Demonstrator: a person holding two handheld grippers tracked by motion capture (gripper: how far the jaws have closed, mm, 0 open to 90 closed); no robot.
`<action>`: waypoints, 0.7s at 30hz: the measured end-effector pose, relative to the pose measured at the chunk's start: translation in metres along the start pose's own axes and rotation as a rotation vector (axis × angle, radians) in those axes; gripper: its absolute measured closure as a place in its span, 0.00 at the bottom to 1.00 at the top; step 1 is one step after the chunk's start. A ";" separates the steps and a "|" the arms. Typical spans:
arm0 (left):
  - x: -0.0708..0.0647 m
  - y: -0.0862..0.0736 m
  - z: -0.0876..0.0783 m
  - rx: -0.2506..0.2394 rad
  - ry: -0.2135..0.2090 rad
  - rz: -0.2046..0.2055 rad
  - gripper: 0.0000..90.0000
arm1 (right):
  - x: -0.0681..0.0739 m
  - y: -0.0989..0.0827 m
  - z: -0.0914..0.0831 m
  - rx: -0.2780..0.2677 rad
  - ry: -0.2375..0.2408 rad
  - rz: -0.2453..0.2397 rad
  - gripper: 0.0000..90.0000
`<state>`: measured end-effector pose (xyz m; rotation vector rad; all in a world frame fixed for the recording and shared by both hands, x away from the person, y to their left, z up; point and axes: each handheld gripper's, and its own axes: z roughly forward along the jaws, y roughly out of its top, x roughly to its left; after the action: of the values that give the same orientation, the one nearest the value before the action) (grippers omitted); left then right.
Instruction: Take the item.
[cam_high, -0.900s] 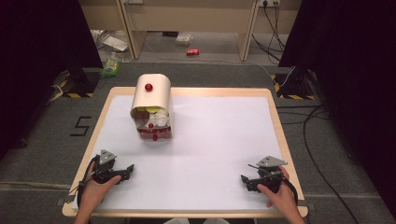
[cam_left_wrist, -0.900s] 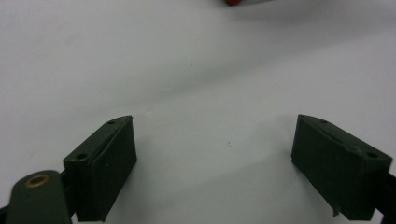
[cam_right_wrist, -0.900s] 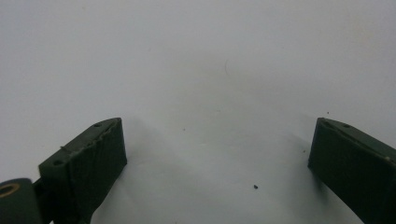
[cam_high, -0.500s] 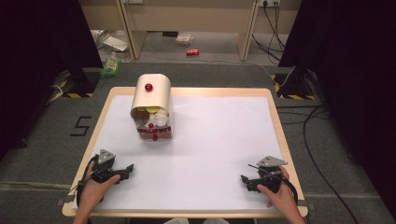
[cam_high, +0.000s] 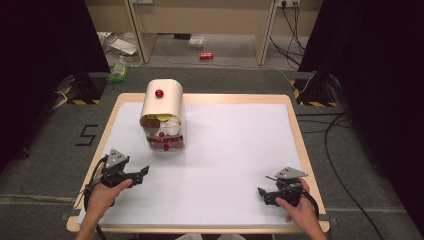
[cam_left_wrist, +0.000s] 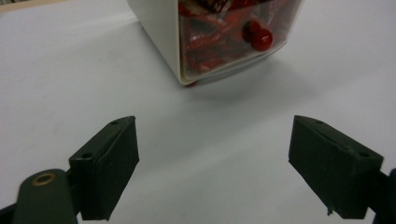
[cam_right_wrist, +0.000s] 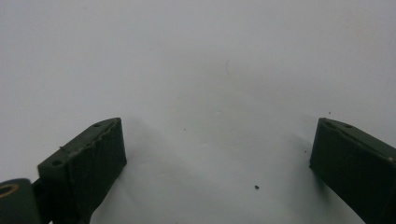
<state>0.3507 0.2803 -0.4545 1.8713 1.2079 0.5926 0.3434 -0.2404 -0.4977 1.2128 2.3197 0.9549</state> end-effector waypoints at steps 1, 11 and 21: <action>-0.002 0.003 0.000 -0.007 -0.008 0.004 0.18 | 0.000 0.000 0.000 0.001 0.000 0.001 0.04; -0.019 0.035 -0.007 -0.100 -0.082 0.047 0.18 | 0.000 0.000 0.000 0.000 0.000 0.002 0.04; -0.031 0.070 -0.010 -0.112 -0.077 0.143 0.19 | 0.000 0.000 0.000 0.000 0.000 -0.001 0.04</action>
<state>0.3665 0.2417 -0.3893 1.8778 0.9775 0.6463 0.3435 -0.2402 -0.4978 1.2116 2.3202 0.9552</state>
